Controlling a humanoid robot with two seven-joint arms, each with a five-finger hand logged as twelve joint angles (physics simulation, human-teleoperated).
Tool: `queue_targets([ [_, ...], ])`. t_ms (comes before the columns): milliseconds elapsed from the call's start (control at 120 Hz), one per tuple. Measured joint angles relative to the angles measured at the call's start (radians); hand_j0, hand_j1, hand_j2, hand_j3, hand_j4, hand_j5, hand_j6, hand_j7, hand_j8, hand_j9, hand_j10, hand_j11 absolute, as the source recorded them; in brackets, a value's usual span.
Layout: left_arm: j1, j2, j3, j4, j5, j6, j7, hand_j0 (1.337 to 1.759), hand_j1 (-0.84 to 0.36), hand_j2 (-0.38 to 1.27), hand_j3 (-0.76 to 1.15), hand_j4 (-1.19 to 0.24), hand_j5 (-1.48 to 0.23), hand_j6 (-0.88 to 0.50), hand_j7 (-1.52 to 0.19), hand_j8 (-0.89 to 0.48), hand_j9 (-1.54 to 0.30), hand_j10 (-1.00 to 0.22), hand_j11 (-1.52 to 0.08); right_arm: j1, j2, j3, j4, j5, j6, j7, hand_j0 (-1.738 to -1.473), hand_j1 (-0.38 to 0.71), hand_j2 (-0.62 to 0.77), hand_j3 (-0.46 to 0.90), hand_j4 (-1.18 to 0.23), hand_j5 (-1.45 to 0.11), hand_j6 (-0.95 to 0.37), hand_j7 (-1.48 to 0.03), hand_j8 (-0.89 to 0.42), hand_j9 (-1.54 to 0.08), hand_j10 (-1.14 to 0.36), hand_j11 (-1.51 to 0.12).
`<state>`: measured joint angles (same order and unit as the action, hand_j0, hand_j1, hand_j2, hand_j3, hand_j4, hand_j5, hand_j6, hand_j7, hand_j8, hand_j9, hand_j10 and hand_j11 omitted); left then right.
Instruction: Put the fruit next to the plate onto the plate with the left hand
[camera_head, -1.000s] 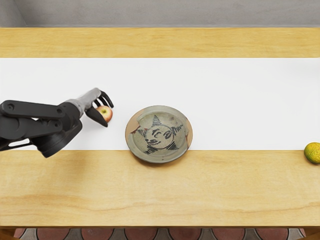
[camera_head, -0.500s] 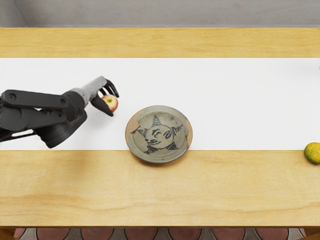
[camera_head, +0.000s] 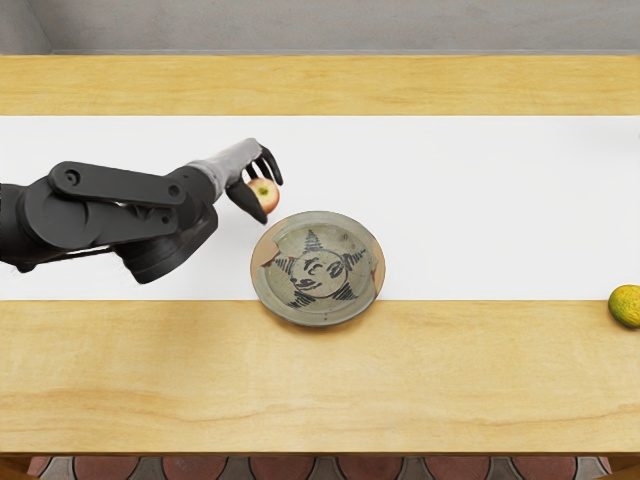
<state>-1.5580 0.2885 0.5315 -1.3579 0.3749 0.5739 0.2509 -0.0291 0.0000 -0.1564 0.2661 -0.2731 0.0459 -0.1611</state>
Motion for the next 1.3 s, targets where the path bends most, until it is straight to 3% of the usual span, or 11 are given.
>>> queue_targets([
  [375, -0.057, -0.098, 0.001, -0.033, -0.002, -0.012, 0.031, 1.656, -0.25, 0.32, 0.00, -0.64, -0.92, -0.44, -0.88, -0.43, -0.89, -0.61, -0.89, 0.000, 0.000, 0.000, 0.000, 0.000, 0.000, 0.000, -1.658, -0.32, 0.00, 0.00, -0.02, -0.03, -0.02, -0.03, -0.02, -0.03, -0.02, -0.03],
  [942, -0.059, -0.114, -0.012, -0.083, -0.003, -0.143, 0.035, 1.656, -0.20, 0.27, 0.00, -0.64, -0.88, -0.48, -0.86, -0.48, -0.86, -0.64, -0.86, 0.000, 0.000, 0.000, 0.000, 0.000, 0.000, 0.000, -1.658, -0.32, 0.00, 0.00, -0.02, -0.03, -0.02, -0.03, -0.02, -0.03, -0.02, -0.03],
  [1158, -0.060, -0.134, -0.013, -0.081, -0.003, -0.151, 0.032, 1.657, 0.04, 0.11, 0.00, -0.32, -0.43, -0.27, -0.43, -0.27, -0.43, -0.32, -0.43, 0.000, 0.000, 0.000, 0.000, 0.000, 0.000, 0.000, -1.658, -0.32, 0.00, 0.00, -0.02, -0.03, -0.02, -0.03, -0.02, -0.03, -0.02, -0.03],
  [1300, -0.056, -0.044, -0.038, -0.081, -0.002, -0.153, 0.031, 1.658, 0.19, 0.06, 0.00, -0.17, -0.22, -0.14, -0.22, -0.14, -0.22, -0.17, -0.22, 0.000, 0.000, 0.000, 0.000, 0.000, 0.000, 0.000, -1.658, -0.32, 0.00, 0.00, -0.02, -0.03, -0.02, -0.03, -0.02, -0.03, -0.02, -0.03],
])
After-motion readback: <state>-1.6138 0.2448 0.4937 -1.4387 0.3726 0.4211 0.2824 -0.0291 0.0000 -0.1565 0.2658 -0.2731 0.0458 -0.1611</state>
